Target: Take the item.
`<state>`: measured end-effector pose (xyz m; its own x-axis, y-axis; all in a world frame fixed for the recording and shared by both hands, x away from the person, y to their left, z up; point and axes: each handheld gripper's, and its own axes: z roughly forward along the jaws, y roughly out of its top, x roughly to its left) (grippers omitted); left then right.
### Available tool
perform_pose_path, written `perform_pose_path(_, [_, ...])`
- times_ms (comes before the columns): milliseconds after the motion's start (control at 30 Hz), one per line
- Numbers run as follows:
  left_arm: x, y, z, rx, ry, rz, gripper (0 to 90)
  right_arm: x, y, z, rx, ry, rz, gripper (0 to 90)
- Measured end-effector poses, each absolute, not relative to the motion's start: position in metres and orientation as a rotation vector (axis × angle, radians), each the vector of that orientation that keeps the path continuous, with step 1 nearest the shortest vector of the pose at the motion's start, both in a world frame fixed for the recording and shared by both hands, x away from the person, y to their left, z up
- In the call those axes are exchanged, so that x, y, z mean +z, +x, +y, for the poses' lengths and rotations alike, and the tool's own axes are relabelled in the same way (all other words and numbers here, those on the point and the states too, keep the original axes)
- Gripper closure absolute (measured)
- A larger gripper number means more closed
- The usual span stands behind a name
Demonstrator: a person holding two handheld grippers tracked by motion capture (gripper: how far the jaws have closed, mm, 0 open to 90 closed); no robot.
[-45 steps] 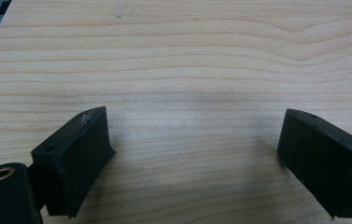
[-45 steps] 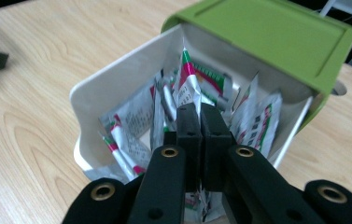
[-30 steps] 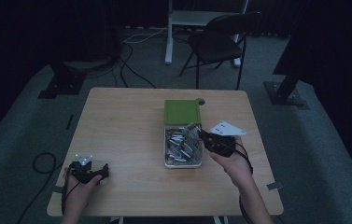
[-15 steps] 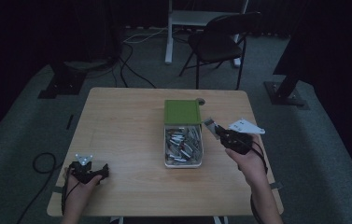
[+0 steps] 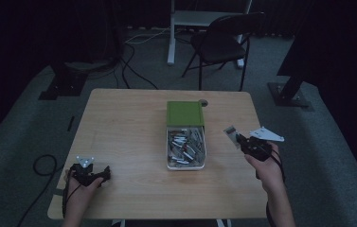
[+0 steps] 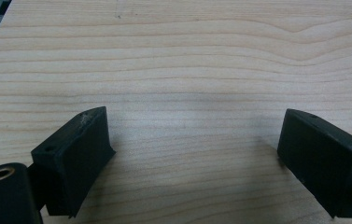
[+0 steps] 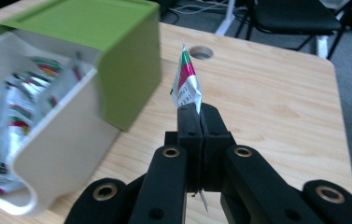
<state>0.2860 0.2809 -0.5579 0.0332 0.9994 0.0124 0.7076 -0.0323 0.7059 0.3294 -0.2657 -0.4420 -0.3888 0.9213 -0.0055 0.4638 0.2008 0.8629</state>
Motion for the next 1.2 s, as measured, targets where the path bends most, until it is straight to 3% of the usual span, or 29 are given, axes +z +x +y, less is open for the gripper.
perform_pose_path(600, [-0.558,0.286,0.281,0.726,1.794,1.727,10.2,-0.494,0.340,-0.317,0.923,1.489,1.896,89.4])
perform_pose_path(1200, [-0.558,0.286,0.281,0.726,1.794,1.727,10.2,-0.514,0.342,-0.315,0.748,1.504,1.892,89.1])
